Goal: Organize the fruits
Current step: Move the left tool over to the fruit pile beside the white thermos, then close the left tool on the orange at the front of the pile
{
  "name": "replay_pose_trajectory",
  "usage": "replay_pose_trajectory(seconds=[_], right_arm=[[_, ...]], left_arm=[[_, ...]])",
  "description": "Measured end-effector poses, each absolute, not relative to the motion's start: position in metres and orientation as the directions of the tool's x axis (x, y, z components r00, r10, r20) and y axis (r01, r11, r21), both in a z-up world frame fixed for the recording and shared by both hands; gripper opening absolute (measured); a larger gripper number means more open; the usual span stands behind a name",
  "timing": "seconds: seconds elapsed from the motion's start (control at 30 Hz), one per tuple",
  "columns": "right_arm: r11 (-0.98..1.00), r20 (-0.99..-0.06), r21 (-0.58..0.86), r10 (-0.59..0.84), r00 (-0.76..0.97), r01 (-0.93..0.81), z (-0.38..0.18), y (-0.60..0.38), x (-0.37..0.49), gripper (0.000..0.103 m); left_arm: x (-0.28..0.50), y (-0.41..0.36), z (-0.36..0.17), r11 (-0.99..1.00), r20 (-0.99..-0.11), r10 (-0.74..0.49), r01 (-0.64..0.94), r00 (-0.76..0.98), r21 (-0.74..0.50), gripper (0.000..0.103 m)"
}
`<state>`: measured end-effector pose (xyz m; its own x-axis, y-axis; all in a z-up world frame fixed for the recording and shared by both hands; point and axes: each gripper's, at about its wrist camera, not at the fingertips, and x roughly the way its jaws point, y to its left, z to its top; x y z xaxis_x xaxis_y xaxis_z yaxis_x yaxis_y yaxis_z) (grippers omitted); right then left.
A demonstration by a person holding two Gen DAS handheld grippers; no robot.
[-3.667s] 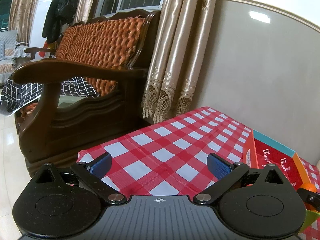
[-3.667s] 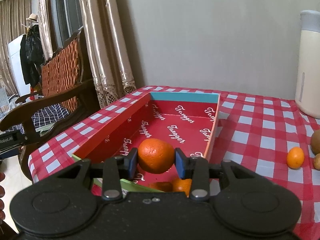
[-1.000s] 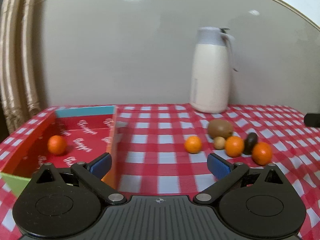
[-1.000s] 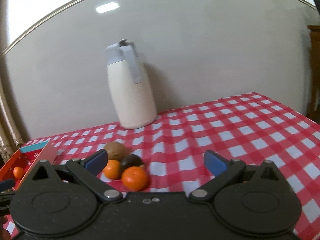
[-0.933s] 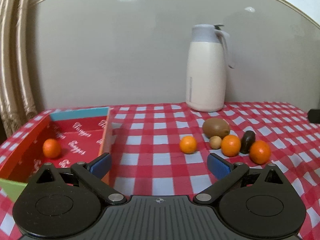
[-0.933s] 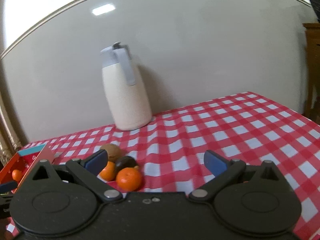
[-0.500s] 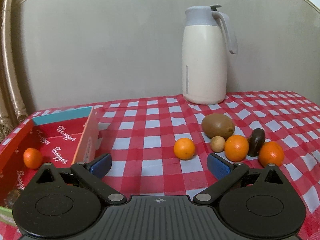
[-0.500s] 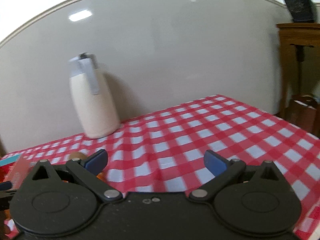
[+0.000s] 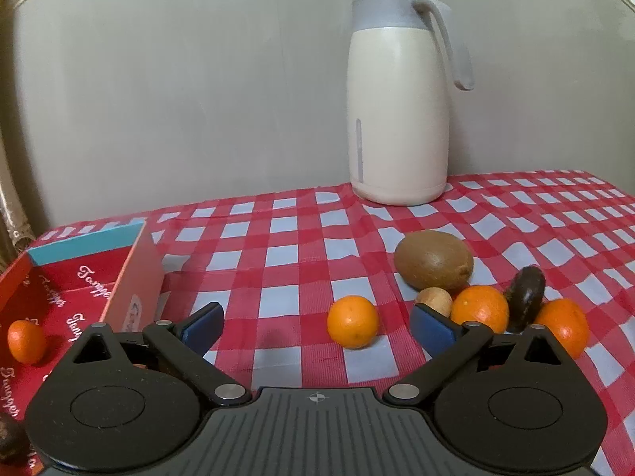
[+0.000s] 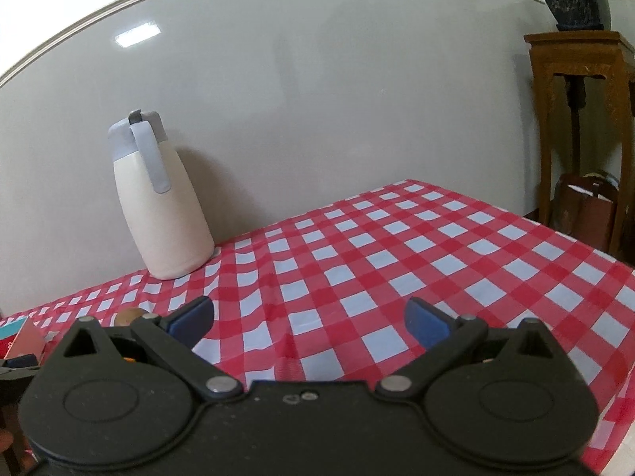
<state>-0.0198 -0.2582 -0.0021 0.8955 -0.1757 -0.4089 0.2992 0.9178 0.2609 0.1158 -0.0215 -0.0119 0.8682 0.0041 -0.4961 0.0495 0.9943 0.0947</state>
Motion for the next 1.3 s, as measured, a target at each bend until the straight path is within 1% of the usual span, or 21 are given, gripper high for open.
replay_pose_trajectory(seconds=[0.1,0.17,0.33,0.53,0.6,0.67,0.73,1.0,1.07,1.13,1.2,1.27,1.3], right_arm=[[0.921,-0.404,0.261,-0.169,0.899,0.290,-0.001,-0.256,-0.020,0.103],[0.922,-0.404,0.260,-0.165,0.900,0.286,-0.001,-0.255,-0.019,0.103],[0.922,-0.411,0.271,-0.149,0.899,0.277,-0.001,-0.255,-0.018,0.103],[0.923,-0.412,0.281,-0.133,0.901,0.264,-0.001,-0.254,-0.017,0.103],[0.922,-0.411,0.285,-0.130,0.902,0.262,0.000,-0.254,-0.017,0.103],[0.921,-0.410,0.290,-0.124,0.904,0.258,0.000,-0.253,-0.017,0.103],[0.921,-0.409,0.296,-0.118,0.905,0.254,0.000,-0.253,-0.016,0.103],[0.924,-0.398,0.307,-0.092,0.913,0.227,0.004,-0.254,-0.016,0.103],[0.922,-0.400,0.312,-0.091,0.912,0.229,0.004,-0.256,-0.016,0.103],[0.916,-0.405,0.327,-0.087,0.910,0.232,0.004,-0.258,-0.016,0.103],[0.913,-0.406,0.335,-0.084,0.910,0.233,0.003,-0.259,-0.016,0.103],[0.913,-0.405,0.334,-0.085,0.910,0.234,0.004,-0.259,-0.016,0.103],[0.914,-0.405,0.332,-0.085,0.910,0.233,0.004,-0.259,-0.016,0.103]], left_arm=[[0.124,-0.022,-0.015,0.996,-0.512,-0.004,0.050,0.859,0.077,0.094],[0.128,-0.024,-0.018,0.996,-0.527,-0.012,0.058,0.850,0.071,0.087],[0.132,-0.030,-0.022,0.995,-0.547,-0.022,0.072,0.837,0.071,0.083],[0.135,-0.032,-0.024,0.995,-0.563,-0.026,0.074,0.826,0.064,0.081],[0.136,-0.031,-0.025,0.996,-0.569,-0.032,0.076,0.822,0.055,0.078],[0.138,-0.031,-0.026,0.996,-0.578,-0.040,0.082,0.815,0.047,0.070],[0.139,-0.030,-0.026,0.995,-0.585,-0.044,0.086,0.810,0.044,0.068],[0.140,-0.028,-0.027,0.995,-0.587,-0.049,0.089,0.808,0.038,0.068],[0.140,-0.029,-0.026,0.995,-0.586,-0.056,0.096,0.809,0.038,0.061],[0.142,-0.031,-0.027,0.993,-0.592,-0.072,0.110,0.802,0.029,0.057],[0.142,-0.033,-0.027,0.993,-0.591,-0.071,0.113,0.803,0.035,0.056],[0.142,-0.032,-0.026,0.993,-0.594,-0.088,0.121,0.799,0.016,0.047],[0.143,-0.033,-0.026,0.992,-0.594,-0.092,0.125,0.799,0.014,0.045]])
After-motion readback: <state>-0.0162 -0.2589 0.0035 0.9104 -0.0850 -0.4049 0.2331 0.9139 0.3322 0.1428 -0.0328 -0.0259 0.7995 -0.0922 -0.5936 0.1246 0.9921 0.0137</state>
